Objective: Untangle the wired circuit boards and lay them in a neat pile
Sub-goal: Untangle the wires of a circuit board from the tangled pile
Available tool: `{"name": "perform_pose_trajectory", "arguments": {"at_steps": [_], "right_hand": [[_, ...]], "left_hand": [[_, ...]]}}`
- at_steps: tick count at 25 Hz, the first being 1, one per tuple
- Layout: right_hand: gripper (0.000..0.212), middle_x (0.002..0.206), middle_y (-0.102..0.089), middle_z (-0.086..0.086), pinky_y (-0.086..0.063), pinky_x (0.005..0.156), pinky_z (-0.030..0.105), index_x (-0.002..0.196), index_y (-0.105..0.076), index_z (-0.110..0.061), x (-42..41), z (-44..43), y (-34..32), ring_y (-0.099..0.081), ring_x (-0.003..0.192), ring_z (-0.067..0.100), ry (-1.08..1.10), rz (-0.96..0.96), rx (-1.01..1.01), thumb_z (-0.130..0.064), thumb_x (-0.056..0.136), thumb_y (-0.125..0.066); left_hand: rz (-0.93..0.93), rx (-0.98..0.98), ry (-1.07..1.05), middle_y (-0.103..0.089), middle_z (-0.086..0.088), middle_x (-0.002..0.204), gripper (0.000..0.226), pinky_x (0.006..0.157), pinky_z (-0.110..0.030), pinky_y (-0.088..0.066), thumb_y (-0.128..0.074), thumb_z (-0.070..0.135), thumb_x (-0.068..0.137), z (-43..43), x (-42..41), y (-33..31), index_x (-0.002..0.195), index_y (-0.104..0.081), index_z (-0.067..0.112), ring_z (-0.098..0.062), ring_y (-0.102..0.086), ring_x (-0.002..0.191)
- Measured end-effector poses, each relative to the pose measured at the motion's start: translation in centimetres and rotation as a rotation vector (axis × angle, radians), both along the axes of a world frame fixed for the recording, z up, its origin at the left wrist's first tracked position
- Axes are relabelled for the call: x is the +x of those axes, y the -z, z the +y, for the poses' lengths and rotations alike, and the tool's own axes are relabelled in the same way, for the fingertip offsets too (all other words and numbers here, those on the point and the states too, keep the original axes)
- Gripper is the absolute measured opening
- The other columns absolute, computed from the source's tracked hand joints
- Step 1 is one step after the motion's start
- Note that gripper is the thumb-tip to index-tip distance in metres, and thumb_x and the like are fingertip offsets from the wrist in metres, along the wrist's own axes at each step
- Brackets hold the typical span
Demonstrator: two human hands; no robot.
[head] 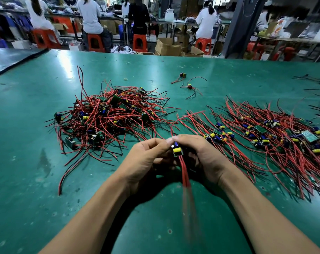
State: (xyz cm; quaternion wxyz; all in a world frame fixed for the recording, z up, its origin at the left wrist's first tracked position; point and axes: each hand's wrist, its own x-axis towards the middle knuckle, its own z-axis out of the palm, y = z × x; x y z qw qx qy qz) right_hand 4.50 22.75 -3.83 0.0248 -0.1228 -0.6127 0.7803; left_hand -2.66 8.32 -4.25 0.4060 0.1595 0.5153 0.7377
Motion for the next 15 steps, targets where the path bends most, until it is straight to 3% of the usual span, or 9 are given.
{"name": "perform_pose_trajectory", "arguments": {"at_steps": [3, 6, 9, 12, 14, 15], "right_hand": [[0.025, 0.063, -0.059, -0.001, -0.045, 0.061, 0.028, 0.063, -0.063, -0.020, 0.0, 0.2, -0.2, -0.053, 0.059, 0.014, 0.026, 0.047, 0.077, -0.029, 0.084, -0.073], [0.032, 0.066, -0.046, 0.011, -0.026, 0.055, 0.032, 0.061, -0.054, -0.022, -0.2, 0.1, 0.2, -0.038, 0.061, 0.023, 0.075, 0.041, 0.187, -0.035, 0.082, -0.075], [0.020, 0.082, -0.043, 0.014, -0.024, 0.059, 0.032, 0.072, -0.061, -0.024, -0.3, 0.4, 0.6, -0.033, 0.073, 0.027, 0.099, 0.029, 0.177, -0.039, 0.079, -0.073], [0.016, 0.089, -0.058, 0.009, -0.032, 0.067, 0.031, 0.093, -0.075, -0.027, -0.3, 0.8, 0.6, -0.043, 0.076, 0.021, 0.026, 0.053, 0.084, -0.036, 0.081, -0.073], [0.025, 0.096, -0.069, 0.007, -0.046, 0.083, 0.040, 0.105, -0.076, -0.021, -0.3, 1.1, 0.8, -0.057, 0.084, 0.023, -0.044, 0.072, 0.054, -0.032, 0.082, -0.075], [0.027, 0.096, -0.071, 0.008, -0.044, 0.089, 0.048, 0.106, -0.076, -0.018, -0.2, 1.1, 0.9, -0.057, 0.088, 0.026, -0.054, 0.073, 0.071, -0.031, 0.082, -0.076]], "left_hand": [[0.021, -0.008, -0.015, -0.068, -0.010, 0.074, 0.021, 0.070, -0.035, -0.052, -0.079, 0.031, 0.073, 0.1, 0.0, 0.2, 0.078, -0.070, 0.013, -0.024, -0.067, 0.063], [0.051, -0.026, -0.061, -0.070, -0.012, 0.075, 0.019, 0.061, -0.027, -0.052, -0.078, 0.031, 0.072, 0.1, 0.0, 0.3, 0.078, -0.074, 0.013, -0.021, -0.067, 0.059], [0.042, -0.019, -0.085, -0.065, -0.010, 0.071, 0.019, 0.056, -0.024, -0.043, -0.078, 0.031, 0.071, 0.3, 0.1, 0.3, 0.078, -0.074, 0.013, -0.016, -0.059, 0.054], [0.084, -0.019, -0.090, -0.062, -0.007, 0.071, 0.021, 0.058, -0.026, -0.039, -0.073, 0.030, 0.074, 0.4, 0.0, 0.2, 0.080, -0.073, 0.010, -0.015, -0.053, 0.057], [0.107, -0.019, -0.072, -0.065, -0.005, 0.068, 0.018, 0.055, -0.022, -0.044, -0.070, 0.028, 0.075, 0.4, 0.2, 0.2, 0.076, -0.073, 0.010, -0.013, -0.055, 0.055], [0.118, -0.022, -0.066, -0.066, -0.004, 0.067, 0.017, 0.054, -0.021, -0.046, -0.069, 0.026, 0.076, 0.3, 0.3, 0.1, 0.073, -0.074, 0.010, -0.012, -0.057, 0.054]]}}
